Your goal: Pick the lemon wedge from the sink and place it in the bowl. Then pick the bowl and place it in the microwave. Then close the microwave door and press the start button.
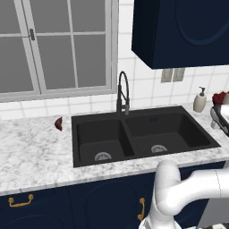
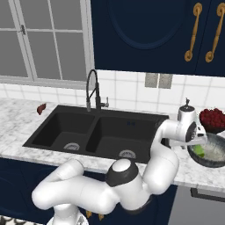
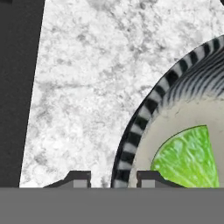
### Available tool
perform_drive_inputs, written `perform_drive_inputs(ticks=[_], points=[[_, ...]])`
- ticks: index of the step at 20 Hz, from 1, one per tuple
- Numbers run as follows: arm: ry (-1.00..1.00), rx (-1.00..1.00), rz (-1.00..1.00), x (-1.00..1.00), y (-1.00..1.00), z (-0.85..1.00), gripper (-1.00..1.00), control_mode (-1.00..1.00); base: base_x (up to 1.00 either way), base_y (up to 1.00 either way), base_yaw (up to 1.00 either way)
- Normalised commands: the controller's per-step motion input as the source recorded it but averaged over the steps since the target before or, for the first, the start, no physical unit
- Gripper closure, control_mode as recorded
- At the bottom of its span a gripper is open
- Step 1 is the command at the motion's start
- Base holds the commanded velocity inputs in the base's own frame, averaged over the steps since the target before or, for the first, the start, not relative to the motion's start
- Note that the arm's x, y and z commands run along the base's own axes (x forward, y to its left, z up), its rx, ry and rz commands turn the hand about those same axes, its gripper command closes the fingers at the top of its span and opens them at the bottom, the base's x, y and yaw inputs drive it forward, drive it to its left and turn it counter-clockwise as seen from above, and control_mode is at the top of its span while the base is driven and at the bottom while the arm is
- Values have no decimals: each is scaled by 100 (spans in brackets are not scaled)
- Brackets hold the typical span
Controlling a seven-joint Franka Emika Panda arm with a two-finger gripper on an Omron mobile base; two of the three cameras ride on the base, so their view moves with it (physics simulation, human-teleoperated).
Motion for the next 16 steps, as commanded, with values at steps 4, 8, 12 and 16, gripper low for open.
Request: perform_drive_inputs(ticks=[4, 8, 12, 16], points=[[5, 0, 1, 0, 0, -4, 100, -100, 0, 0, 0], [0, 0, 0, -20, 0, 6, 100, -100, 0, 0, 0], [0, 0, 0, -56, 6, 26, 100, -100, 0, 0, 0], [-3, 0, 11, -75, 32, 21, 100, -100, 0, 0, 0]])
